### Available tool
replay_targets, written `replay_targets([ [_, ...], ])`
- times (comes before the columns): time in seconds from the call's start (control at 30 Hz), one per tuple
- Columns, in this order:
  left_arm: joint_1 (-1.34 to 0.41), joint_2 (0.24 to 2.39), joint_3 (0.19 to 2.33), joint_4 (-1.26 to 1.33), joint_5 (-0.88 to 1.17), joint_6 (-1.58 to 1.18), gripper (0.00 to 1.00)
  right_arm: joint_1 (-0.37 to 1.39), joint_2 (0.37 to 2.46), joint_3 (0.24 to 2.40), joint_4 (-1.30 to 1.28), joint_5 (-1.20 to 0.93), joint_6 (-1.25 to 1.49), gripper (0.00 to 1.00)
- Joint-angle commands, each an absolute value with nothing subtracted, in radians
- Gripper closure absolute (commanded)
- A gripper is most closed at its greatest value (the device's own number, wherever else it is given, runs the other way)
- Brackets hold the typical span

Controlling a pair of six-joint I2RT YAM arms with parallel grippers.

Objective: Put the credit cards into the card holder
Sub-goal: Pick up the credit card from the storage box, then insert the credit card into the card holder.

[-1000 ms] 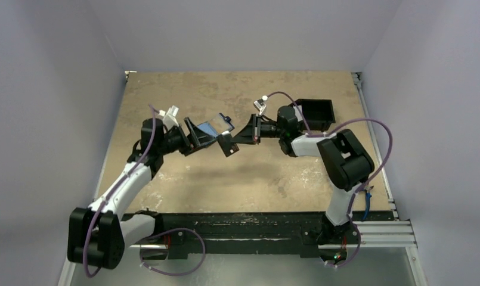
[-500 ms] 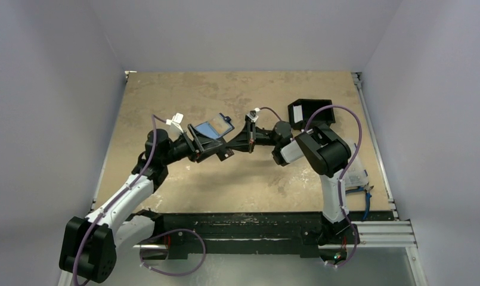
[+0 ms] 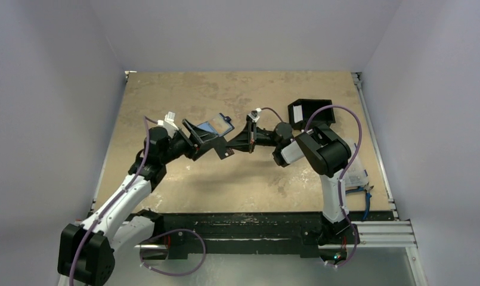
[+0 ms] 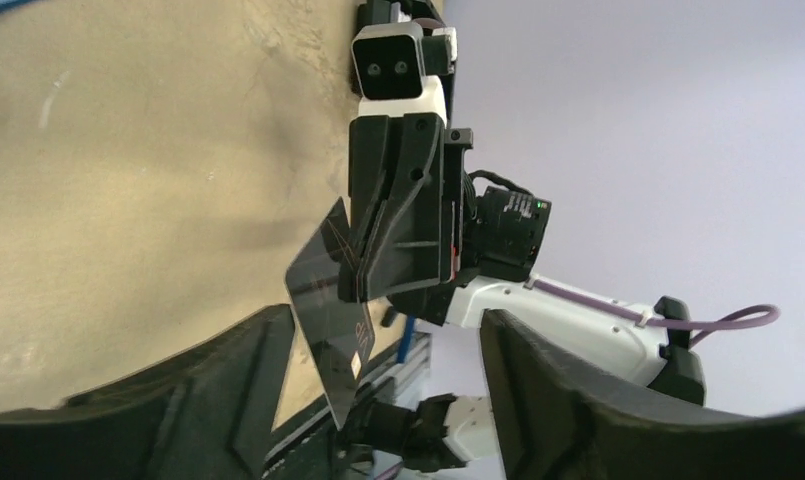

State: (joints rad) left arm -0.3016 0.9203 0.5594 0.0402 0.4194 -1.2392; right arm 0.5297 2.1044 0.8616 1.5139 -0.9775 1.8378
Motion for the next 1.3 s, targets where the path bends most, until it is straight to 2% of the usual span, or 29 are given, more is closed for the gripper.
replay_targets([
  [0.0, -0.304, 1.008, 0.492, 0.316, 0.515, -1.379, 0.34, 0.531, 2.065, 0.892, 1.769, -0.959, 1.827, 1.0],
  [0.23, -0.322, 1.057, 0.488, 0.406, 0.534, -1.4, 0.63, 0.542, 2.061, 0.918, 1.706, -0.95, 1.798, 1.0],
  [0.3, -0.327, 1.066, 0.479, 0.421, 0.528, -1.399, 0.75, 0.547, 2.063, 0.925, 1.687, -0.947, 1.787, 1.0],
  [0.4, -0.327, 1.08, 0.481, 0.4, 0.509, -1.376, 1.0, 0.552, 2.057, 0.93, 1.637, -0.935, 1.749, 1.0],
  [0.43, -0.326, 1.081, 0.488, 0.38, 0.493, -1.362, 1.0, 0.551, 2.05, 0.93, 1.592, -0.93, 1.72, 1.0],
  [0.5, -0.31, 1.084, 0.522, 0.249, 0.421, -1.305, 1.0, 0.551, 2.013, 0.953, 1.391, -0.917, 1.58, 0.86],
  [0.57, -0.261, 1.099, 0.557, 0.154, 0.37, -1.257, 1.0, 0.552, 1.958, 1.021, 0.993, -0.845, 1.286, 0.73],
  [0.63, -0.194, 1.144, 0.573, 0.154, 0.38, -1.242, 1.0, 0.555, 1.924, 1.171, 0.478, -0.679, 0.915, 0.59],
  [0.67, -0.168, 1.179, 0.586, 0.161, 0.394, -1.233, 1.0, 0.559, 1.927, 1.24, 0.313, -0.598, 0.799, 0.53],
  [0.8, -0.116, 1.346, 0.665, 0.207, 0.434, -1.193, 1.0, 0.558, 2.025, 1.435, 0.112, -0.516, 0.652, 0.45],
  [0.9, -0.098, 1.444, 0.708, 0.225, 0.441, -1.171, 1.0, 0.562, 2.146, 1.632, -0.071, -0.475, 0.542, 0.49],
  [1.1, -0.086, 1.562, 0.706, 0.388, 0.471, -1.174, 1.0, 0.564, 2.278, 1.84, -0.152, -0.475, 0.497, 0.87],
  [1.2, -0.086, 1.611, 0.698, 0.435, 0.474, -1.163, 1.0, 0.565, 2.338, 1.917, -0.196, -0.474, 0.457, 0.98],
  [1.27, -0.086, 1.631, 0.685, 0.478, 0.476, -1.159, 1.0, 0.566, 2.368, 1.954, -0.221, -0.457, 0.434, 1.0],
])
